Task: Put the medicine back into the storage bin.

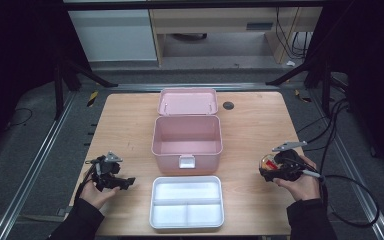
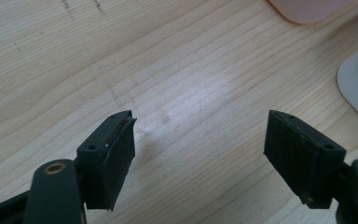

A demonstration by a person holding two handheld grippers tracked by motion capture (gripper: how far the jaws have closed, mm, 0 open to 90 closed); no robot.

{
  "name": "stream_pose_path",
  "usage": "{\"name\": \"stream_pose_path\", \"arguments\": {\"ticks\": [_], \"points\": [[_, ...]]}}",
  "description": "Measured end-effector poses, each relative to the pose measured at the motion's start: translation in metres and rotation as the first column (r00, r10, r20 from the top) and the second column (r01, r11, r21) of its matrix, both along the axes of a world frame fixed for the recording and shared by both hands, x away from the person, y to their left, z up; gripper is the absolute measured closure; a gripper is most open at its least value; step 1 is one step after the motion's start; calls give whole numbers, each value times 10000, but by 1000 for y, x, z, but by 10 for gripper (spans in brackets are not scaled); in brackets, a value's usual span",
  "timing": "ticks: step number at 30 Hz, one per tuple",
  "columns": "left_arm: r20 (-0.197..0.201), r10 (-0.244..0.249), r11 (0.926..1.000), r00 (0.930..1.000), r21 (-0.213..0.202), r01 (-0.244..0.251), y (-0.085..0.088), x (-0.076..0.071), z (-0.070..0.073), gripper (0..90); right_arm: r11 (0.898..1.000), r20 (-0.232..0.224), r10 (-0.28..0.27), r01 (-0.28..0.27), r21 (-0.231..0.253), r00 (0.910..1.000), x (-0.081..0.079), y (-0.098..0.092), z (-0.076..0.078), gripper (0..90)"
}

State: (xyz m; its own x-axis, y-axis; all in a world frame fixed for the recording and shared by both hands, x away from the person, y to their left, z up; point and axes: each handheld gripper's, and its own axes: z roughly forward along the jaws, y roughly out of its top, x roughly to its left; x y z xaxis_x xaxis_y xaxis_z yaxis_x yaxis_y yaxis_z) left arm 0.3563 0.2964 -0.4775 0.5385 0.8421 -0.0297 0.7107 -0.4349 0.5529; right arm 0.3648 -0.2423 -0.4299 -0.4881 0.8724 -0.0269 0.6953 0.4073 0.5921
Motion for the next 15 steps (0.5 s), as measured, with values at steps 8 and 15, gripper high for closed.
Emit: {"name": "stream_pose_path", "arguments": {"ticks": [8, 15], "points": [[-32, -8, 10000, 10000, -84, 8, 0, 1, 0, 237, 9994, 323, 205, -214, 286, 9993, 13, 15, 17, 206], [-51, -34, 10000, 10000, -1, 34, -1, 1, -1, 234, 9972, 923, 416, -471, 582, 9949, 27, 29, 42, 206]]}}
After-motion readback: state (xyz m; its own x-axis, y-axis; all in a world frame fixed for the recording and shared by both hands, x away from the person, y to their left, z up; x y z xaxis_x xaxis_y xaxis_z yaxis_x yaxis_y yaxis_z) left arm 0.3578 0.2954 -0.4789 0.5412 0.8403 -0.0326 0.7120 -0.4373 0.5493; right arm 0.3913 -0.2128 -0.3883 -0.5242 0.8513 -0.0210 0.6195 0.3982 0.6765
